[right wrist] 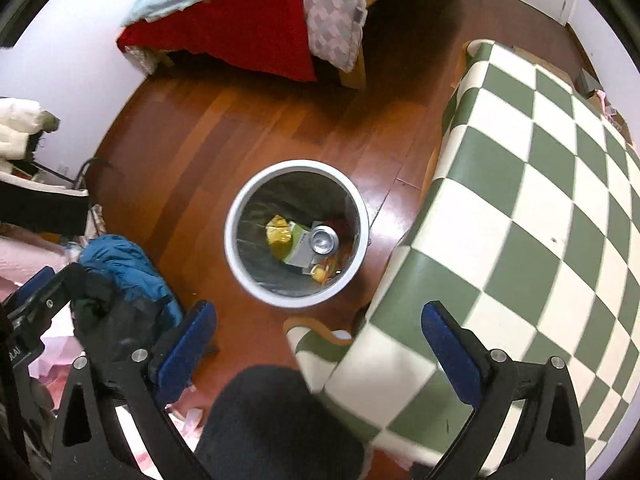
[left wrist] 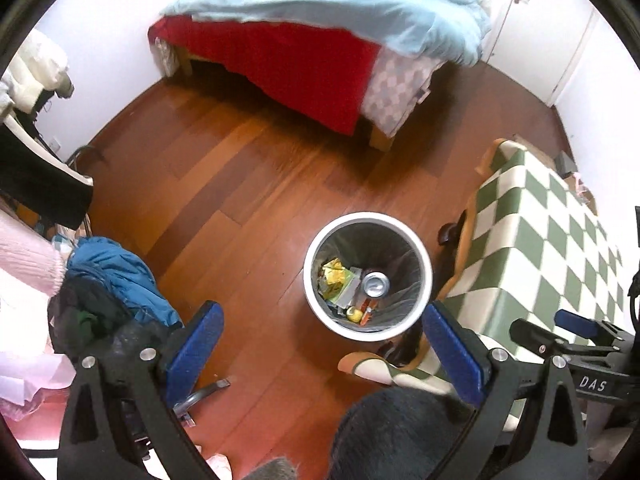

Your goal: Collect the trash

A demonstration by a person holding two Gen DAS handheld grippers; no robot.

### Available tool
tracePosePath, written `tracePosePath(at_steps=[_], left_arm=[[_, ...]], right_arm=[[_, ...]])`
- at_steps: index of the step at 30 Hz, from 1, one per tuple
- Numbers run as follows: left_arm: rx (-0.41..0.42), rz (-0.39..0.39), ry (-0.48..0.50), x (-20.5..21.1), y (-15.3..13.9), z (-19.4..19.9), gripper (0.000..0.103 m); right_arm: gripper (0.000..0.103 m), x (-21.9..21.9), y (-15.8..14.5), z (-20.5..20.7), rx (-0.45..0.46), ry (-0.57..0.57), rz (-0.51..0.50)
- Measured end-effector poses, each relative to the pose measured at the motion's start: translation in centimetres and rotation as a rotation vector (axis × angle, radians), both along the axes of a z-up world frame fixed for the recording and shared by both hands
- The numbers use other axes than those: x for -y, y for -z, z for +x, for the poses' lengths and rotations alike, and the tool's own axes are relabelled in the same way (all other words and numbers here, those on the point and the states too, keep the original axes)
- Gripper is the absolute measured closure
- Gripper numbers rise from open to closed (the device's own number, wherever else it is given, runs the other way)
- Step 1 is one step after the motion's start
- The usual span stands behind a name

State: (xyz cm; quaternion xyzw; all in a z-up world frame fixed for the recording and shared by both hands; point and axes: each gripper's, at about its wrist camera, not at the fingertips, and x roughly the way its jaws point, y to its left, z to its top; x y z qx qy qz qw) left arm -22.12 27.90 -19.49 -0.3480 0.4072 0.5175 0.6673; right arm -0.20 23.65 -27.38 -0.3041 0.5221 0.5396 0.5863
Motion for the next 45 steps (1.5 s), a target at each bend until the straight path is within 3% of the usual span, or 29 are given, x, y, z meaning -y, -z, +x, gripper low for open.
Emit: tracePosePath(at_steps=[10, 22, 30, 45], left_arm=[[0.095, 0.077, 0.046, 5.0, -8.4, -0.9, 0.001], [0.199, 0.118, 0.089, 8.7, -14.9, -2.5, 0.001], [0.239, 0.120, 0.133, 10.5, -17.1, -2.6, 0.001], [0.260, 0.130, 0.151, 12.4, -18.3, -3.6, 0.001]], right_arm=[[0.000, 6.7, -10.5, -1.7, -0.073, -0.083, 0.122], [0.000, 11.5, -19.8, -2.7, -0.151, -0.140, 0.228], [0.000, 13.5, -22.7, -2.6, -0.175, -0.162, 0.246], [0.000, 15.5, -24.2, -3.1, -0.205, -0.200, 0.238]])
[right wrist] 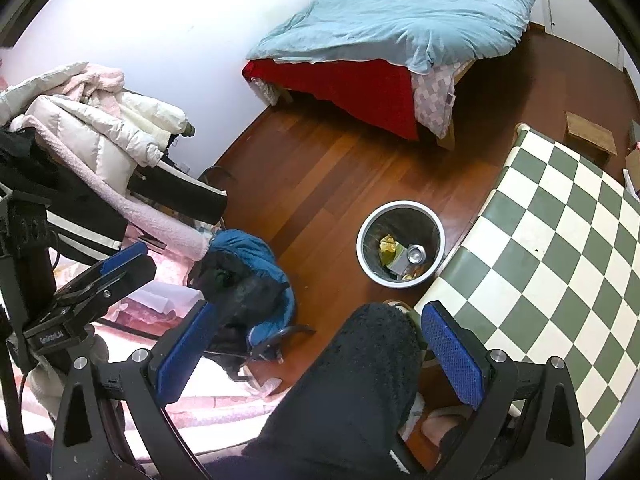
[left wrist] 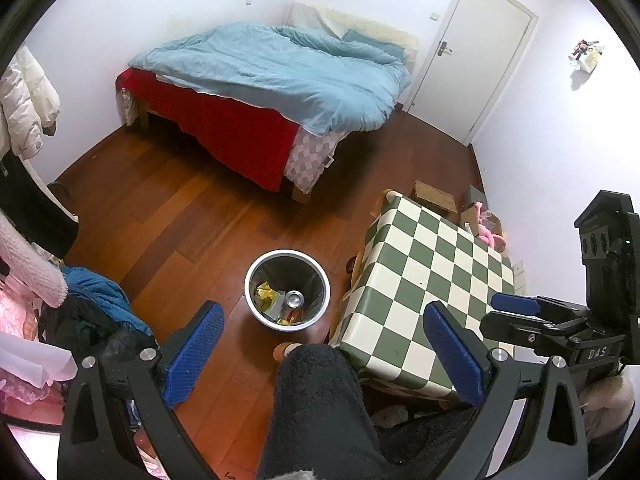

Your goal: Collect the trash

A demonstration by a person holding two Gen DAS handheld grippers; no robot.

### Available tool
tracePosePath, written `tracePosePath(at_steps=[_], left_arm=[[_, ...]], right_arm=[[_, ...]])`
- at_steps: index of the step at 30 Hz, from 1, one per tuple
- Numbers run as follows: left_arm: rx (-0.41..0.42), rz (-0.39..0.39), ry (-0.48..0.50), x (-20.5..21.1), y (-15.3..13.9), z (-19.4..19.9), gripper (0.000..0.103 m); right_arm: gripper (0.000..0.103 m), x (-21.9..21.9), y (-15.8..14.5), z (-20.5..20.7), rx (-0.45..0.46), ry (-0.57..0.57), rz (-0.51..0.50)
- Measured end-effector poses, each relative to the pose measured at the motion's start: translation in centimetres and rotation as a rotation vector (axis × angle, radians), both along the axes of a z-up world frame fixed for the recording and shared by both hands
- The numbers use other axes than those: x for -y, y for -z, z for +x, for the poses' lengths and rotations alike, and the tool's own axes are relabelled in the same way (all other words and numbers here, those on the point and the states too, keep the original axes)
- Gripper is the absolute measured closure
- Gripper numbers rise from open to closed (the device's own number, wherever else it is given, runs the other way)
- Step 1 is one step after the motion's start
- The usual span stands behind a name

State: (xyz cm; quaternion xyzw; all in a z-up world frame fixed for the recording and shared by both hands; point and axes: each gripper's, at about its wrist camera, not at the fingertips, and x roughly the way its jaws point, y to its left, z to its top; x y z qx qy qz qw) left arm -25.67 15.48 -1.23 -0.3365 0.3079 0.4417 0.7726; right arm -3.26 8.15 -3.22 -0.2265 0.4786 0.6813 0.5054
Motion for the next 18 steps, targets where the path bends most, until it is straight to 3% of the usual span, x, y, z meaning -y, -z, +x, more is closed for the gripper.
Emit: tracePosePath(at_steps=[18], left_arm=[[0.007, -0.027, -0.001, -0.29, -0.21, -0.05, 0.000]], right_arm=[[0.000, -0.51, 0.93, -0.59, -0.004, -0.020, -0.023]])
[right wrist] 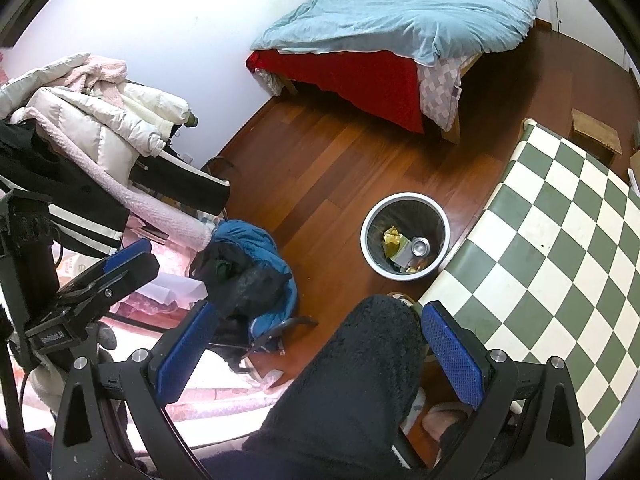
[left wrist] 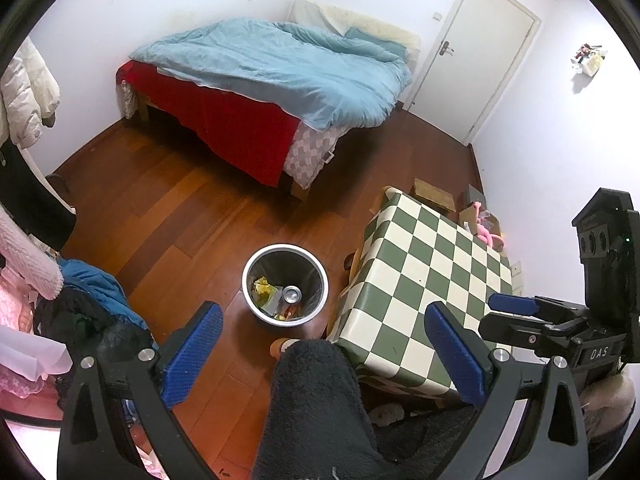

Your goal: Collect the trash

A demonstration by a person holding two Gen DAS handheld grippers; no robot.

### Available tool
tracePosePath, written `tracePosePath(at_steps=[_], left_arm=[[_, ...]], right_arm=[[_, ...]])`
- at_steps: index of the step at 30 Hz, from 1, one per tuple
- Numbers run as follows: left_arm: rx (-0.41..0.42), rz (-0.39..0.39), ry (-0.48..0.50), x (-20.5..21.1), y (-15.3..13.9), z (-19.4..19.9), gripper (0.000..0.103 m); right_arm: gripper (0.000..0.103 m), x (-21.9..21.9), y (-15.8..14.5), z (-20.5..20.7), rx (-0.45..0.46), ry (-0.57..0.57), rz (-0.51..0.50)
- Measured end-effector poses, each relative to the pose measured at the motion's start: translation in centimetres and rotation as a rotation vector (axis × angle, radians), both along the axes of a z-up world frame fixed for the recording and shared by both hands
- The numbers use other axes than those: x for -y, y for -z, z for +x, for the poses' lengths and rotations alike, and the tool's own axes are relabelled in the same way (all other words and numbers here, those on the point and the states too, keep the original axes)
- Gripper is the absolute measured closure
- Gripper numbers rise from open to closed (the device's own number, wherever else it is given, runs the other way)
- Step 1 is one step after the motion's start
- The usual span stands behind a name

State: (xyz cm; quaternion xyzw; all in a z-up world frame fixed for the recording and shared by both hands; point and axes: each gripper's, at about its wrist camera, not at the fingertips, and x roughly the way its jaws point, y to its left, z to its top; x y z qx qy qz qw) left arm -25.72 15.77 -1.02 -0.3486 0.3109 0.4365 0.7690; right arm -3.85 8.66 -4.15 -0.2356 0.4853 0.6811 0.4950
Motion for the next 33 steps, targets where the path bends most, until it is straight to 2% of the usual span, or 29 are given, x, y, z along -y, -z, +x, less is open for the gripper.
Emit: tracePosePath(at_steps=[33], left_arm=[[0.013, -0.020, 0.035, -0.51, 1.14, 0.42, 0.000]], right_arm=[[0.000, -0.27, -0.06, -0.28, 0.000, 0.002, -0.002]])
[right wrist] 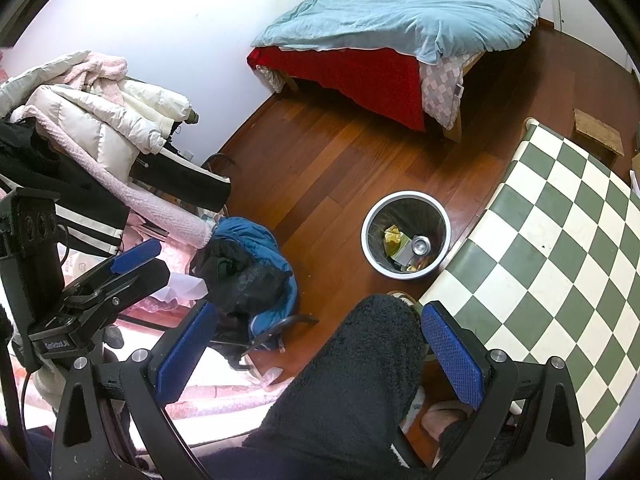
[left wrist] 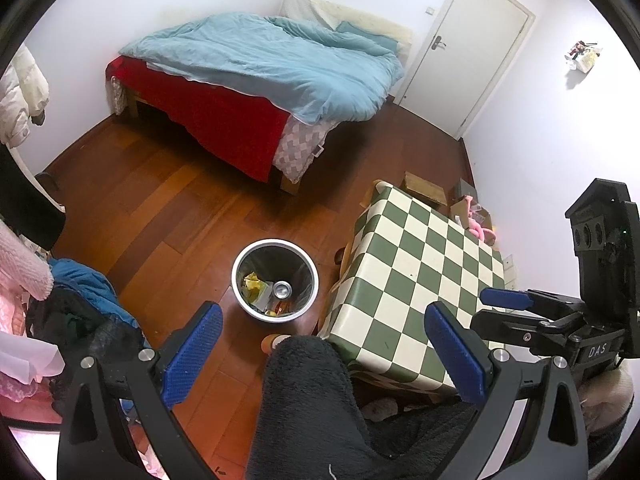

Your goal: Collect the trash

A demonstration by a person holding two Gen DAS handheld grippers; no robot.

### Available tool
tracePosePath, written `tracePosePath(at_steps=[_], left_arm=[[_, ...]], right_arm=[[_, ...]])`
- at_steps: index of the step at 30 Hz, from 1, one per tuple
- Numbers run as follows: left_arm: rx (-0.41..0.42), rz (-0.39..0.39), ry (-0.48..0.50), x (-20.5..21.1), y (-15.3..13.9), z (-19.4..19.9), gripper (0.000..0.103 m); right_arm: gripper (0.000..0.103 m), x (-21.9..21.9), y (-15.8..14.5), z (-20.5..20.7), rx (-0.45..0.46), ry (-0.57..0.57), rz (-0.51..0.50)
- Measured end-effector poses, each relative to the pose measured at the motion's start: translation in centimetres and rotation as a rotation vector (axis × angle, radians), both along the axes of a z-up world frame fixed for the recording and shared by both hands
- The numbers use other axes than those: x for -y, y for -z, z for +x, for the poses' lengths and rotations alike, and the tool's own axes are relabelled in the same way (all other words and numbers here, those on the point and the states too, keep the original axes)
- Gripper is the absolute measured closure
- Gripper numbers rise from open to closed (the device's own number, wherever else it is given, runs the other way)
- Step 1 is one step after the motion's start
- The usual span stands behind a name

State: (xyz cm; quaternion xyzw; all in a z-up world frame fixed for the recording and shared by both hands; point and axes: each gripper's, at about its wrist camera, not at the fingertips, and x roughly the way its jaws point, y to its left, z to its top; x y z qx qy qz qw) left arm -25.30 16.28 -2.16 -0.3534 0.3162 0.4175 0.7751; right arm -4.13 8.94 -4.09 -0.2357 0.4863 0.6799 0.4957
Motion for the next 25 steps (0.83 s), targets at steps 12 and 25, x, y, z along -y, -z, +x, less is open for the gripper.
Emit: tracePosePath(at_steps=[12, 25], left_arm=[[0.000, -0.001, 0.001, -0.04, 0.08, -0.12, 0.000], [0.008, -0.001, -0.008, 0.24, 0.16, -0.44, 0.000]], right_arm=[[0.000, -0.17, 0.04, -0.22, 0.002, 0.001, -0.001], [0.000, -0.29, 0.15, -0.43, 0.002, 0.002, -0.003]])
